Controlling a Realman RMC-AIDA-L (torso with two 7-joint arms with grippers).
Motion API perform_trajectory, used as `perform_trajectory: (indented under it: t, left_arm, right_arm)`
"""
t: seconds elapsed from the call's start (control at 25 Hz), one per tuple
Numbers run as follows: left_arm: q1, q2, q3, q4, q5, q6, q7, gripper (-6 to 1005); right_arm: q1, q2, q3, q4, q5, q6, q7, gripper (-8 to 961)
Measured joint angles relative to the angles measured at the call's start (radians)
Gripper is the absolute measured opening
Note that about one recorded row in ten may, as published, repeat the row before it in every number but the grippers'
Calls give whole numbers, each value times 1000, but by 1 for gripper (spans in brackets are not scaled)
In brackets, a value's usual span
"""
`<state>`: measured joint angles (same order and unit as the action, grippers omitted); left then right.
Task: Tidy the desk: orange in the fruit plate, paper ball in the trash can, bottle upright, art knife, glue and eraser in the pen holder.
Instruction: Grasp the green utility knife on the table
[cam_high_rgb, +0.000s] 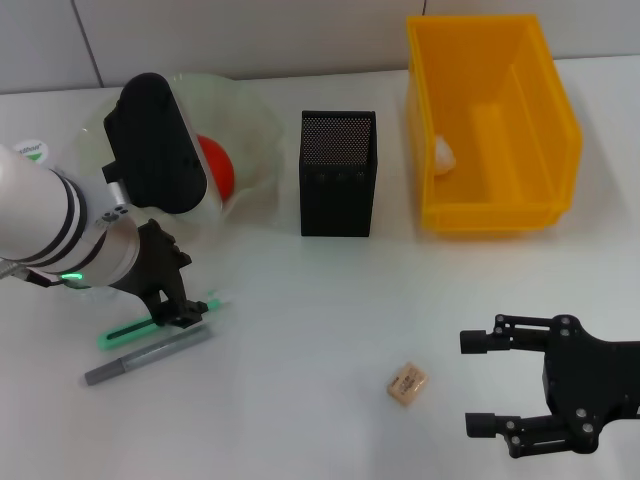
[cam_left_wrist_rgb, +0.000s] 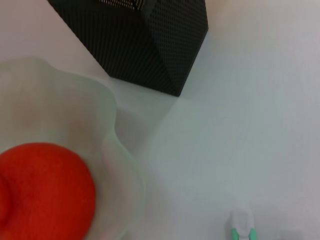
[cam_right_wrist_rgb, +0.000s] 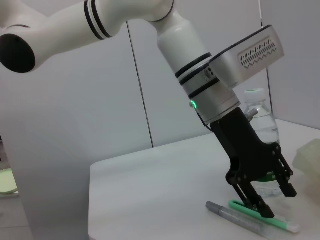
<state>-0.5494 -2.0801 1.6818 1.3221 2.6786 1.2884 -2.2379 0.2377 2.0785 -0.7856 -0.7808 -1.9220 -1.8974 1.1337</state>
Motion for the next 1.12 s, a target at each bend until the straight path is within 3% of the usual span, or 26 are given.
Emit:
perform_trajectory:
  t: [1.08,1.12]
  left_arm:
    - [-17,0,35,-34,18,14,-5,597]
    - [-20,0,35,-39,18,15,-6,555]
  right_arm:
    - [0,0,-4,2,0,0,1,780]
    - [0,0,-4,2,0,0,1,780]
